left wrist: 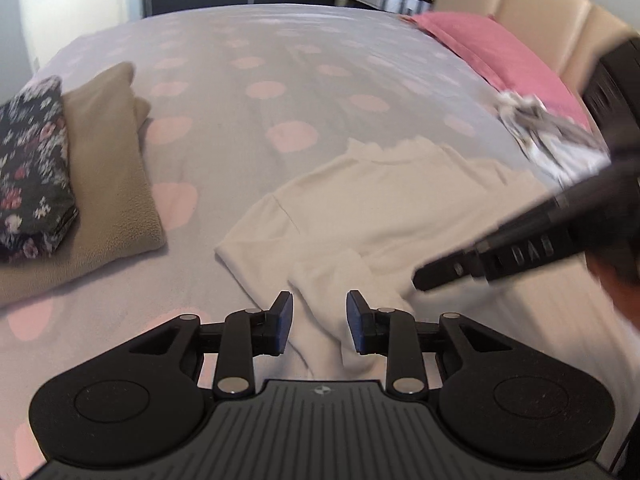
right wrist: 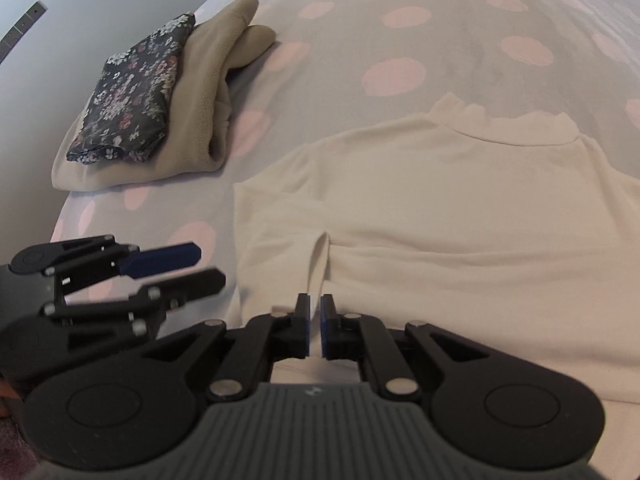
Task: Fold clothes
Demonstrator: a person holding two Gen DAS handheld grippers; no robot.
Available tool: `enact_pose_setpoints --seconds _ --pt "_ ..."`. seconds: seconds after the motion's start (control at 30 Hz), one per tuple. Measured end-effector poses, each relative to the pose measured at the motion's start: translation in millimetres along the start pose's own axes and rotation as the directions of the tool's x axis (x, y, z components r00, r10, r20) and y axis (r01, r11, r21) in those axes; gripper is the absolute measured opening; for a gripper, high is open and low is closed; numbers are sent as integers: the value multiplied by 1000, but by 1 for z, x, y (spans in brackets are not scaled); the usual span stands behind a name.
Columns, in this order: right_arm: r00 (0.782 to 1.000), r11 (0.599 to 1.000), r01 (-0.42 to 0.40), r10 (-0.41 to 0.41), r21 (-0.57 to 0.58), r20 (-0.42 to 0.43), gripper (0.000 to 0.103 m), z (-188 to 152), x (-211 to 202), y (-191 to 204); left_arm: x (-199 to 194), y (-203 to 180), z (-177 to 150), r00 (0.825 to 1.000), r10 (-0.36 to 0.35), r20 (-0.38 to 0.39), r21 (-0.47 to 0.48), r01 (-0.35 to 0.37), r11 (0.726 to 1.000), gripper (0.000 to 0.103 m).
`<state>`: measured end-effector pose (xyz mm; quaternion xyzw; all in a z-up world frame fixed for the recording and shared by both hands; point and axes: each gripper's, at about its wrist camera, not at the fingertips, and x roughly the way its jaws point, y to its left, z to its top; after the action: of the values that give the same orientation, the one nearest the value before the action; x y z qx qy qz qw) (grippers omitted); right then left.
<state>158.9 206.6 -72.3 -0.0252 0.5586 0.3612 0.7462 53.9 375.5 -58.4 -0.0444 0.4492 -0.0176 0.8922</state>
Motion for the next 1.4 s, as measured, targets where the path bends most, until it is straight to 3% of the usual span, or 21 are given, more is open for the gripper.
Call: enact_pose_setpoints --seconds 0.13,0.27,0.43,0.5,0.67,0.7,0.77,0.8,0.93,1.13,1.23,1.27,1.3,1.4 --pt "1000 1000 -12 12 -12 -9 13 -1 1 5 1 -18 -20 1000 6 -21 134 -3 991 27" --pt "1000 1000 -10 10 -20 -4 31 -2 4 9 13 -37 -37 999 19 -38 228 -9 974 27" --pt "1000 1000 -1 1 -16 -12 31 -3 12 9 26 -55 -46 997 76 8 323 -74 944 26" --pt "1000 1000 -11 11 8 -17 32 -4 16 5 27 -56 -45 996 79 47 324 -90 942 19" --pt "994 988 -90 97 123 -45 33 -4 32 -10 28 -63 -41 992 112 62 366 -127 922 6" --pt "993 986 -99 106 137 -45 28 -5 33 -11 28 -64 -40 990 124 60 370 -138 919 5" --pt "992 983 -110 117 149 -40 8 -6 34 -11 29 -67 -37 986 169 11 367 -161 916 4" --pt "994 984 -103 108 145 -25 7 -6 31 -10 27 -68 -35 982 187 -8 360 -172 917 4" --pt "999 997 -30 32 68 -35 7 -5 25 5 25 -70 -25 972 199 -126 269 -160 950 3" --pt "997 999 32 -32 2 -64 7 -18 41 5 27 -53 -27 964 127 -235 169 -88 982 6" --pt "995 997 61 -64 -40 -76 10 -16 34 8 19 -45 -32 960 150 -238 176 -109 978 9" --pt "994 996 81 -84 -49 -68 17 -15 29 8 17 -44 -32 959 162 -234 180 -121 976 12" --pt "993 993 101 -105 -58 -58 23 -14 24 8 13 -43 -30 963 155 -220 170 -119 978 14" --pt "993 991 119 -120 -59 -14 23 -10 8 6 -1 -39 -24 978 120 -170 134 -97 986 16"
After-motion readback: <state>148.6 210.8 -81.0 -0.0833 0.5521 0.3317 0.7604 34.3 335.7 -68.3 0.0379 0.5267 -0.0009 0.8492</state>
